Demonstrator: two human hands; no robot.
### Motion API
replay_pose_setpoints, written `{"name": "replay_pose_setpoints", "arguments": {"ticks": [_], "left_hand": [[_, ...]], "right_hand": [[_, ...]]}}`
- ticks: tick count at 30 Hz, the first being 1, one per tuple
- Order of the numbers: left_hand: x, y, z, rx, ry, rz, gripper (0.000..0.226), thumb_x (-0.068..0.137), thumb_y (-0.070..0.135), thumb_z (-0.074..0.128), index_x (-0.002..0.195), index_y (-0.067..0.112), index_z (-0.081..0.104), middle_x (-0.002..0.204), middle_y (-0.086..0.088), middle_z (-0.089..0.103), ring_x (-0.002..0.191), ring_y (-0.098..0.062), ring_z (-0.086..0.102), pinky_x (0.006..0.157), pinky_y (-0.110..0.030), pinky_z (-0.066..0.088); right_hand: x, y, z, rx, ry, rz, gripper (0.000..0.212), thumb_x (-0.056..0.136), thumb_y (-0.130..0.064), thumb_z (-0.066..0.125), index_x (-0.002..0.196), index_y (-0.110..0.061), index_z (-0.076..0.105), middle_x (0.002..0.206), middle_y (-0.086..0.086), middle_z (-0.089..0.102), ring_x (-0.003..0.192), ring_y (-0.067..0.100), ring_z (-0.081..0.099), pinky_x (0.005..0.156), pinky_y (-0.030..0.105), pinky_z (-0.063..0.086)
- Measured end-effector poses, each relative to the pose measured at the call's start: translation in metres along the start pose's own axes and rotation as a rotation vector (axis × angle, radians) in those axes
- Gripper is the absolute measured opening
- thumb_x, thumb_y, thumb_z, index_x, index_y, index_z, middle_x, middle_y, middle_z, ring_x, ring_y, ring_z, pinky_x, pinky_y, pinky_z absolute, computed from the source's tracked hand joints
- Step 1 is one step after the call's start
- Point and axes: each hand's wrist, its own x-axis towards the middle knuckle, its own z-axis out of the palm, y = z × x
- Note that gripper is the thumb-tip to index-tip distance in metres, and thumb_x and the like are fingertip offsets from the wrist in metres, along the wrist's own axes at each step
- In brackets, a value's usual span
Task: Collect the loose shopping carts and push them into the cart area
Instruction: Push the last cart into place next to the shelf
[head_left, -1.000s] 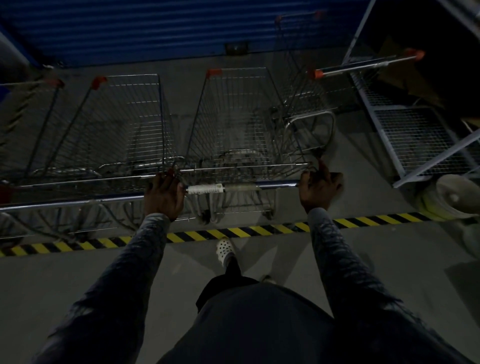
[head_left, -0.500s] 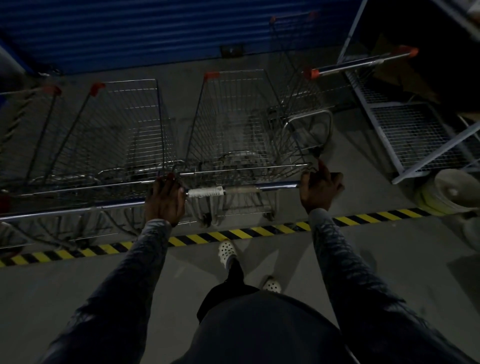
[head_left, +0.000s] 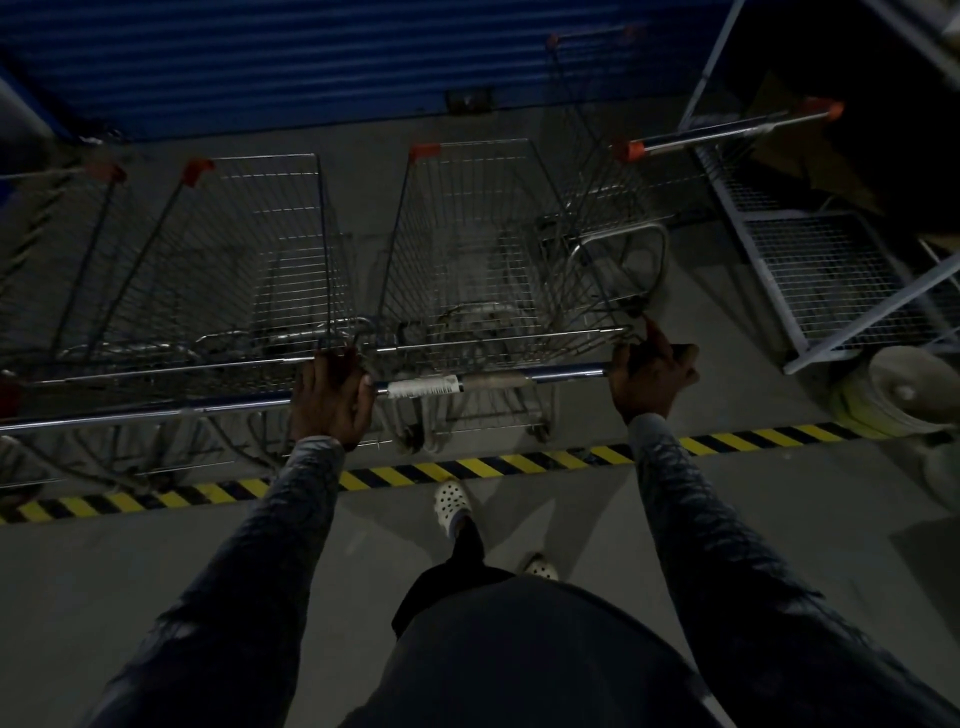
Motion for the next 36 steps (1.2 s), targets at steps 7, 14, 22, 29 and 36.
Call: {"name": "replay_pose_setpoints", "arguments": {"ticks": [7, 14, 22, 29, 36], "left_hand": [[0.004, 0.001, 0.001, -0.044, 0.044, -0.033, 0.045, 0.1, 0.032, 0.039, 0.126, 0.007, 0.066, 0.103, -0.024, 0.053, 0.091, -0.039, 0.049, 0.073, -0.045, 0.04], [0.003, -0.001, 0.004, -0.022, 0.056, -0.026, 0.047, 0.103, 0.032, 0.035, 0.133, 0.009, 0.062, 0.103, -0.023, 0.053, 0.092, -0.039, 0.048, 0.076, -0.046, 0.041], [0.004, 0.001, 0.002, -0.002, 0.086, 0.008, 0.047, 0.103, 0.031, 0.033, 0.137, 0.012, 0.06, 0.102, -0.022, 0.051, 0.09, -0.038, 0.046, 0.078, -0.046, 0.04], [-0.002, 0.014, 0.001, 0.044, 0.06, -0.154, 0.046, 0.1, 0.035, 0.036, 0.133, 0.014, 0.062, 0.115, -0.025, 0.052, 0.102, -0.039, 0.044, 0.088, -0.052, 0.041], [0.001, 0.091, -0.006, 0.017, 0.007, -0.102, 0.034, 0.099, 0.041, 0.044, 0.109, 0.018, 0.067, 0.127, -0.03, 0.055, 0.115, -0.047, 0.048, 0.106, -0.06, 0.033]], "right_hand": [[-0.002, -0.004, -0.005, 0.073, 0.036, -0.002, 0.027, 0.091, -0.023, 0.069, 0.092, 0.003, 0.076, 0.134, 0.013, 0.063, 0.118, 0.045, 0.043, 0.09, 0.048, 0.028], [-0.003, -0.001, 0.0, 0.073, 0.086, -0.036, 0.021, 0.087, -0.02, 0.075, 0.084, 0.001, 0.075, 0.13, 0.012, 0.066, 0.107, 0.029, 0.035, 0.082, 0.042, 0.025], [0.0, 0.006, 0.006, 0.024, 0.048, -0.057, 0.036, 0.089, -0.032, 0.062, 0.072, -0.003, 0.074, 0.138, 0.004, 0.062, 0.107, 0.027, 0.034, 0.084, 0.042, 0.027], [-0.001, 0.01, 0.001, -0.036, 0.041, -0.109, 0.037, 0.095, -0.036, 0.058, 0.08, -0.005, 0.074, 0.14, 0.004, 0.061, 0.113, 0.036, 0.044, 0.091, 0.046, 0.031], [0.002, -0.008, -0.013, -0.037, 0.026, -0.044, 0.046, 0.097, -0.053, 0.04, 0.112, -0.024, 0.072, 0.137, 0.001, 0.059, 0.125, 0.032, 0.045, 0.1, 0.051, 0.027]]}}
